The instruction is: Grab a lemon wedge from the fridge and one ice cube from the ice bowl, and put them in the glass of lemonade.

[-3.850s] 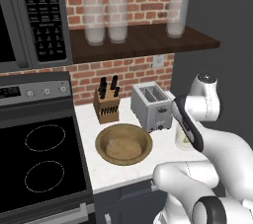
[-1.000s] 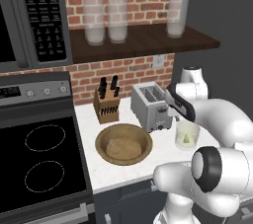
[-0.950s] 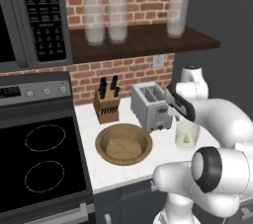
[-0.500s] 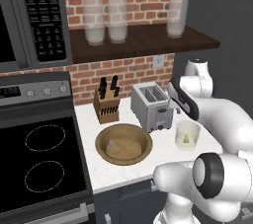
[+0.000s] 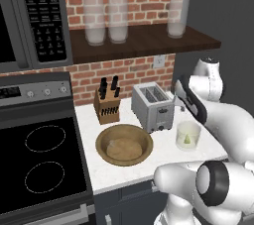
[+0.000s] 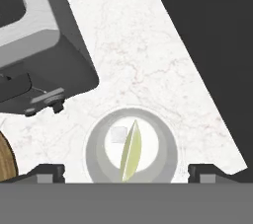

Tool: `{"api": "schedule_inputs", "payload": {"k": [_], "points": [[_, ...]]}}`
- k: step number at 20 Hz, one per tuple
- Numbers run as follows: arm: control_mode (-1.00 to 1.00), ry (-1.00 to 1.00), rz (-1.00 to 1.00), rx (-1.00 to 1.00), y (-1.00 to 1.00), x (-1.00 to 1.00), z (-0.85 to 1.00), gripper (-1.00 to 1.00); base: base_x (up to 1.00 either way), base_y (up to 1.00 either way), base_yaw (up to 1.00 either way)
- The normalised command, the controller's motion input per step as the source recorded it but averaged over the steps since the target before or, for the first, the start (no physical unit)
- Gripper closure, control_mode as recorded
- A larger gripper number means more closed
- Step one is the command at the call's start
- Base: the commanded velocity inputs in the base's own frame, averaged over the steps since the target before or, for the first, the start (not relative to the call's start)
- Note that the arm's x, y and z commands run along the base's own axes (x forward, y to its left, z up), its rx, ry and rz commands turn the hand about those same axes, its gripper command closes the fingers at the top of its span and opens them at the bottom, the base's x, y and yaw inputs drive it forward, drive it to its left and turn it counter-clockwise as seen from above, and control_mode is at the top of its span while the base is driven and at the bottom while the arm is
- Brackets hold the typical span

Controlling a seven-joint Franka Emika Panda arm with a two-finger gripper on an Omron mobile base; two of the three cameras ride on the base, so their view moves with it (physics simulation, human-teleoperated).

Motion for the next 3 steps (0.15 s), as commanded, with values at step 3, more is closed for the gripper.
{"api": "schedule_inputs", "payload": {"k": [3], "points": [[-1.00, 0.00, 0.00, 0.01, -0.18, -0.28, 0.00, -1.00, 0.00, 0.00, 0.00]]}}
